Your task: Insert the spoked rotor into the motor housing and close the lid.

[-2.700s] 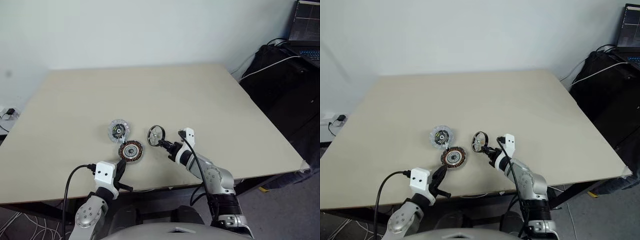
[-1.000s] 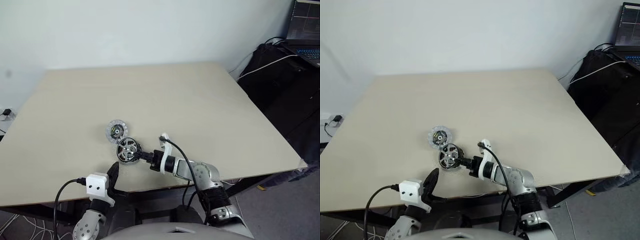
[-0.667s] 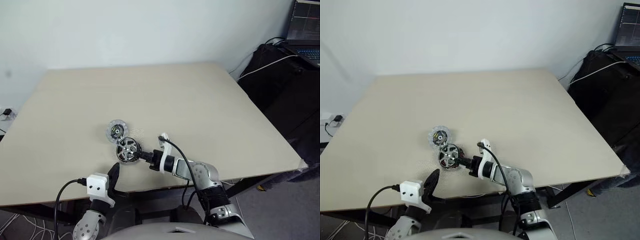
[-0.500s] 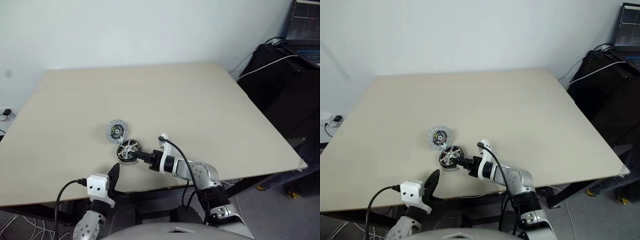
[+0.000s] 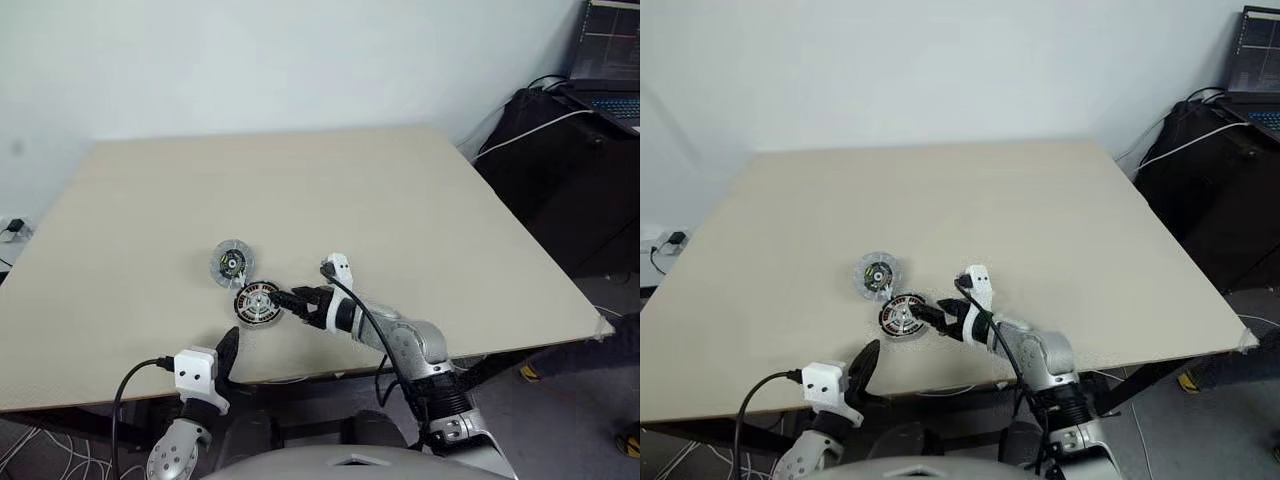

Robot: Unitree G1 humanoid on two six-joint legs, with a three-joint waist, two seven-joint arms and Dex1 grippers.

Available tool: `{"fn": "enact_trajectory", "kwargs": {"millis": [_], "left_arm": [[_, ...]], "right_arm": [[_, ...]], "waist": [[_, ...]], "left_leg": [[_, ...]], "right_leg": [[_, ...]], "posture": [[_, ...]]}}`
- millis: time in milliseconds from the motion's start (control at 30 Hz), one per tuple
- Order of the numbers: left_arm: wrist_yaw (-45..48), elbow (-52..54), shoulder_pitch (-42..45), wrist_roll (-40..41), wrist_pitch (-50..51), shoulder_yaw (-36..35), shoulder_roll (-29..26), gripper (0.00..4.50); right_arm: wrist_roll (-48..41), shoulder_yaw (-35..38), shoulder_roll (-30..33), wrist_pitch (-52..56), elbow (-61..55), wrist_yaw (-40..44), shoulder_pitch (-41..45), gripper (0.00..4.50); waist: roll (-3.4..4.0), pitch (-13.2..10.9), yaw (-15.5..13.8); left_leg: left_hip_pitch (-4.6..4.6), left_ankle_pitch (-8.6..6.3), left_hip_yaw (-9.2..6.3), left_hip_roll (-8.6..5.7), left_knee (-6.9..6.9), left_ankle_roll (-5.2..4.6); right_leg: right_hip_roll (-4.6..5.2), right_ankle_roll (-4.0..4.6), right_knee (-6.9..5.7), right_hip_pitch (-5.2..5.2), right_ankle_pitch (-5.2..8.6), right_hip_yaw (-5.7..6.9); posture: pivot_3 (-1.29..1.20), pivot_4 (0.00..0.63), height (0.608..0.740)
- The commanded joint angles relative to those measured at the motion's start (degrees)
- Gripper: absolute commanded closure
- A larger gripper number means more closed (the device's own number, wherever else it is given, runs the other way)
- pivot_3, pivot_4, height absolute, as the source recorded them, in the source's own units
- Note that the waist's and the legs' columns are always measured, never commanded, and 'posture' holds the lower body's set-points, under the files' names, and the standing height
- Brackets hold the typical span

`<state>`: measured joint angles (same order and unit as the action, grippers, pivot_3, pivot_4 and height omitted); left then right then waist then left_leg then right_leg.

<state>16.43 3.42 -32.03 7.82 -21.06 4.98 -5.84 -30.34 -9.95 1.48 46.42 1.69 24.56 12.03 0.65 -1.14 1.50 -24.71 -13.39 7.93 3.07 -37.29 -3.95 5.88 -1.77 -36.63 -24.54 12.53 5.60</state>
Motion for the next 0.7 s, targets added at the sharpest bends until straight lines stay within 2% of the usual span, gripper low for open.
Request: {"fn": "enact_trajectory", "kwargs": {"millis": [33, 100, 433, 467, 700], "left_arm": [[0.8, -1.2, 0.5, 0.3, -2.8, -0.1, 0.2, 4.5], [1.0, -1.9, 0.5, 0.4, -3.6, -0.2, 0.1, 4.5], [2.1, -4.2, 0.6, 0.6, -6.0, -0.7, -0.1, 4.5], [2.1, -4.4, 0.7, 0.5, -6.1, -0.7, 0.0, 4.5], [2.4, -5.5, 1.0, 0.6, -6.7, -1.1, 0.2, 4.5]], "right_arm": [[2.4, -1.5, 0.0, -3.6, -3.8, 0.2, 0.2, 0.58], [5.3, -3.4, -0.1, -6.9, -3.8, 0.1, 0.6, 1.06], [20.0, -14.0, -2.0, -21.9, 4.2, -0.2, 4.5, 4.32], [20.7, -14.4, -2.4, -22.6, 5.4, -0.1, 5.0, 4.46], [24.2, -16.4, -4.4, -25.5, 12.1, 1.7, 7.2, 4.46]], "waist": [[-0.03, 0.0, 0.0], [-0.04, 0.0, 0.1], [-0.14, 0.0, 0.1], [-0.16, 0.1, 0.1], [-0.2, 0.1, 0.1]], "left_leg": [[-0.02, 0.0, 0.01, 0.0, 0.0, 0.0], [-0.03, -0.02, 0.04, 0.0, 0.0, 0.01], [0.01, -0.03, 0.03, 0.01, -0.07, 0.0], [0.01, -0.03, 0.03, 0.01, -0.08, 0.0], [0.0, -0.03, 0.03, 0.02, -0.11, 0.0]], "right_leg": [[-0.08, 0.01, 0.04, 0.0, 0.0, 0.0], [-0.26, 0.01, 0.1, 0.0, 0.0, -0.03], [-0.25, -0.04, 0.03, 0.02, -0.02, -0.03], [-0.25, -0.04, 0.01, 0.02, -0.02, -0.03], [-0.26, -0.03, 0.0, 0.02, -0.02, -0.04]], "posture": [[0.0, 0.0, 0.74], [0.0, 0.0, 0.74], [0.0, 0.0, 0.74], [0.0, 0.0, 0.74], [0.0, 0.0, 0.74]]}}
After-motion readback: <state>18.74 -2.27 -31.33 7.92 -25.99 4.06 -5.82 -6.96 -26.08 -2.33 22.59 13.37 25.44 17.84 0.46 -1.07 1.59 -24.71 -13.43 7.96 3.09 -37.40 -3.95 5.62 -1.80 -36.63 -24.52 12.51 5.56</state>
